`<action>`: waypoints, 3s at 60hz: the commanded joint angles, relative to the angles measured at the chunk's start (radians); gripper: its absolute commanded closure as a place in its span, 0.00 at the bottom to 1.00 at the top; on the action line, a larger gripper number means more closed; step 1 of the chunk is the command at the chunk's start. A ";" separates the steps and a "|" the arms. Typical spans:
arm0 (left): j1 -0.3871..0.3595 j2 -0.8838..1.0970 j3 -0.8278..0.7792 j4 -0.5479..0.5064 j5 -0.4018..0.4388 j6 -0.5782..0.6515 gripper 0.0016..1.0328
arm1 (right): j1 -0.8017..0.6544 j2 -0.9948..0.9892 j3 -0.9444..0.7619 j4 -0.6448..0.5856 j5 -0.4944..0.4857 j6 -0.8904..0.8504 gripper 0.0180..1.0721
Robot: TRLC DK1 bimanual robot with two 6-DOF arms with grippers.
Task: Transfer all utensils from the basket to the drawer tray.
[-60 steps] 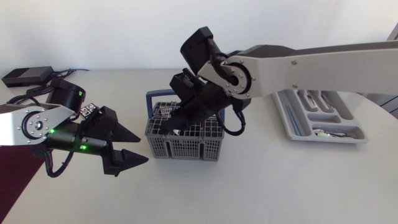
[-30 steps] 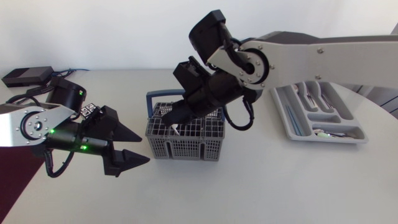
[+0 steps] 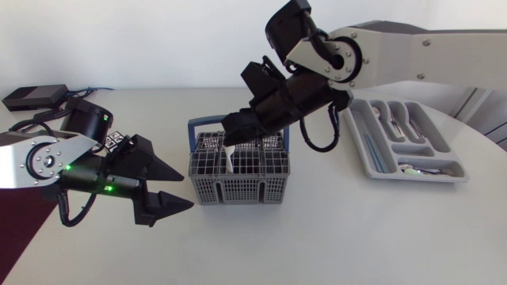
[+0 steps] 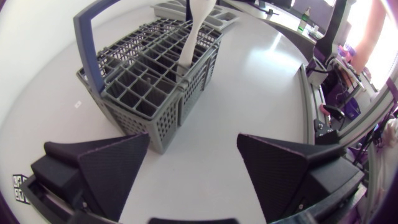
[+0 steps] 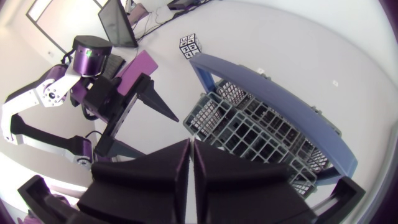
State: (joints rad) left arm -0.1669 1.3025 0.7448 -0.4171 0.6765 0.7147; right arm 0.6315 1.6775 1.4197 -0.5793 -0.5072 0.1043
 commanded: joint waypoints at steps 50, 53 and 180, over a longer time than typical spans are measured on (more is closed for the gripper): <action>-0.031 0.017 0.001 -0.002 0.001 -0.020 0.05 | -0.079 -0.032 0.225 -0.217 -0.106 0.092 0.94; -0.031 0.012 -0.001 -0.002 0.001 -0.023 0.05 | -0.093 -0.030 0.260 -0.290 -0.105 0.060 0.94; -0.060 -0.077 0.008 -0.032 -0.048 -0.064 0.05 | -0.909 0.094 -0.352 0.368 0.846 -0.537 0.10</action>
State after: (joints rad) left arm -0.2241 1.2430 0.7452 -0.4370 0.6304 0.6689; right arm -0.2878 1.8267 1.1076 -0.2172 0.3424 -0.4236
